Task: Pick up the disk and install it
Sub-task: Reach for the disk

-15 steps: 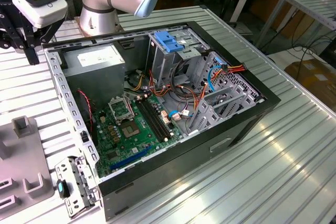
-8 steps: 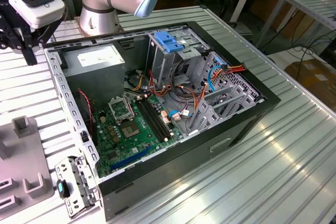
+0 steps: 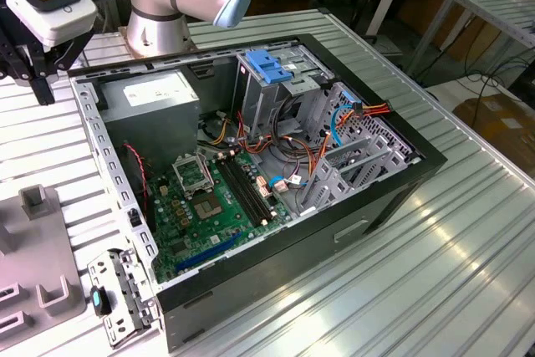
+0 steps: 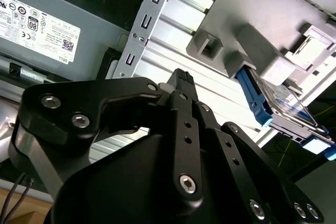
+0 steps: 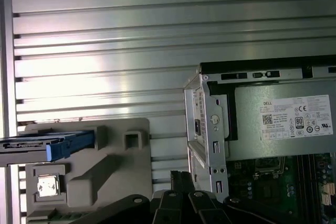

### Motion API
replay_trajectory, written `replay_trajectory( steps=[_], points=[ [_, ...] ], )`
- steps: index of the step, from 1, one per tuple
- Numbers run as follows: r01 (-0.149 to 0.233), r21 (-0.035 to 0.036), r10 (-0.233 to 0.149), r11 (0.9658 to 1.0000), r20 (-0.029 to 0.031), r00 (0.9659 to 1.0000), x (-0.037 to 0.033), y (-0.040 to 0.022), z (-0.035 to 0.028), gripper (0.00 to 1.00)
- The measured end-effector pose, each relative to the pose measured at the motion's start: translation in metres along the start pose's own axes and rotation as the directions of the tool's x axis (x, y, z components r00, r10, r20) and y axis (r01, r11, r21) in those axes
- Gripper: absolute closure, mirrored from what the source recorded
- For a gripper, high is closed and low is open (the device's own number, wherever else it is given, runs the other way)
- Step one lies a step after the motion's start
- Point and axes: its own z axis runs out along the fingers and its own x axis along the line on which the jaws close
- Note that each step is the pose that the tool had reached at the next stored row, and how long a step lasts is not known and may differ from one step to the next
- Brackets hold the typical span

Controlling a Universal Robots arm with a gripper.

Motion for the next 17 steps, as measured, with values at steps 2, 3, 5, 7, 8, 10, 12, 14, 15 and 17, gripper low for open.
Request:
replay_trajectory(
  steps=[2, 3, 5, 7, 8, 10, 12, 14, 15, 17],
  points=[
    [0.000, 0.0000, 0.000, 1.0000, 0.0000, 1.0000, 0.0010, -0.0001, 0.0000, 0.89],
    [0.000, 0.0000, 0.000, 1.0000, 0.0000, 1.0000, 0.0015, -0.0001, 0.0000, 0.89],
    [0.000, -0.0001, 0.000, 1.0000, 0.0000, 1.0000, 0.0026, -0.0002, 0.0000, 0.89],
    [0.000, 0.0000, 0.000, 1.0000, 0.0000, 1.0000, 0.0034, -0.0003, -0.0001, 0.89],
    [0.000, -0.0001, 0.000, 1.0000, 0.0000, 1.0000, 0.0038, -0.0003, -0.0001, 0.89],
    [0.000, 0.0000, 0.000, 1.0000, 0.0000, 1.0000, 0.0059, -0.0004, -0.0001, 0.89],
    [0.000, -0.0001, 0.000, 1.0000, 0.0000, 1.0000, 0.0070, -0.0005, -0.0002, 0.89],
    [0.000, -0.0001, 0.000, 1.0000, 0.0000, 1.0000, 0.0085, -0.0007, -0.0002, 0.89],
    [0.000, 0.0000, 0.000, 1.0000, -0.0001, 1.0000, 0.0090, -0.0007, -0.0002, 0.89],
    [0.000, 0.0000, 0.000, 1.0000, 0.0000, 1.0000, 0.0103, -0.0008, -0.0003, 0.89]
  ],
)
